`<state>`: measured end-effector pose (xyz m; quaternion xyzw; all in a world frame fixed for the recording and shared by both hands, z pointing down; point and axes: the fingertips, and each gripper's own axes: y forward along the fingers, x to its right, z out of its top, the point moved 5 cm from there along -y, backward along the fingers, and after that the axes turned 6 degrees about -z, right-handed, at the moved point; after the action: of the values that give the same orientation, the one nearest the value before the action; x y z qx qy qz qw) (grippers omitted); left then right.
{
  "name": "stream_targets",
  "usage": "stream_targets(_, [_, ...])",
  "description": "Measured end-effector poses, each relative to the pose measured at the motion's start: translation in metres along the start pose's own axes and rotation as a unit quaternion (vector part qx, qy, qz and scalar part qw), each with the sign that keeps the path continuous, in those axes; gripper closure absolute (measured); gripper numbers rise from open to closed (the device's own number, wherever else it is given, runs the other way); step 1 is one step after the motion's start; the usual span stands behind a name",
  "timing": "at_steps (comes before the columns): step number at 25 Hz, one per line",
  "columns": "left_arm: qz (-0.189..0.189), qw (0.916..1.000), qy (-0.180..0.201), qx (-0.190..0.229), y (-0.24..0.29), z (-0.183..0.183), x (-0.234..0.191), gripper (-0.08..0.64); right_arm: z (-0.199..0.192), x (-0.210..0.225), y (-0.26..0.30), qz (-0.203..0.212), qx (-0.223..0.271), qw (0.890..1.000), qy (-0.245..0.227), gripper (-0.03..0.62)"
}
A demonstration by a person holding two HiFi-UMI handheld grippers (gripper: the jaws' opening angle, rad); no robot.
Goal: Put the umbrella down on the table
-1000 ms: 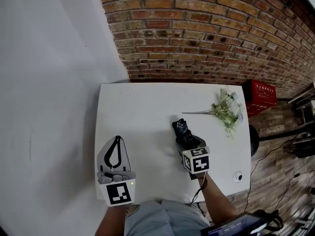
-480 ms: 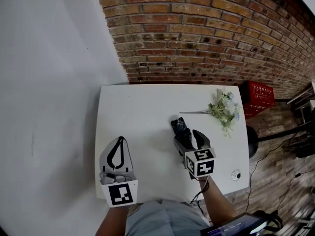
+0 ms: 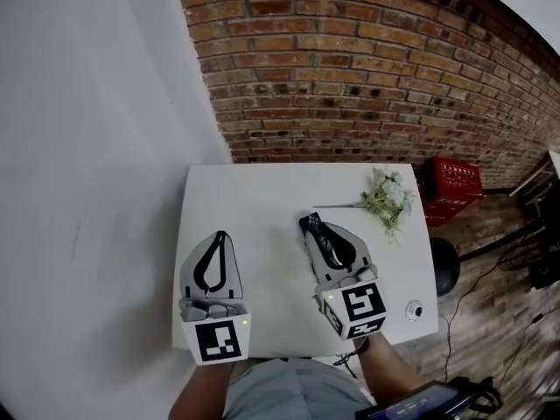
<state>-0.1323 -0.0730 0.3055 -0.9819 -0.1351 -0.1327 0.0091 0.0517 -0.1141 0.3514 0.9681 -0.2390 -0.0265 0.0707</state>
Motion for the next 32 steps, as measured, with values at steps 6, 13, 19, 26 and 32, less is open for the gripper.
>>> stream_targets(6, [0.010,0.9993,0.021,0.031,-0.018,0.033,0.009,0.554,0.033,-0.007,-0.027,-0.003,0.046,0.999,-0.017,0.586])
stream_targets(13, [0.013,0.9982,0.025,0.052,-0.030,0.050,0.016,0.555,0.048,-0.009,-0.048,-0.007,0.071,0.997,-0.032,0.588])
stream_targets(19, [0.010,0.9982,0.025,0.054,-0.033,0.053,0.022,0.555,0.049,-0.010,-0.055,-0.008,0.075,0.996,-0.039,0.588])
stream_targets(26, [0.009,0.9982,0.024,0.054,-0.031,0.054,0.024,0.555,0.051,-0.010,-0.056,-0.005,0.078,0.996,-0.037,0.588])
stream_targets(32, [0.007,0.9983,0.025,0.052,-0.029,0.051,0.023,0.554,0.049,-0.010,-0.053,-0.006,0.076,0.996,-0.035,0.588])
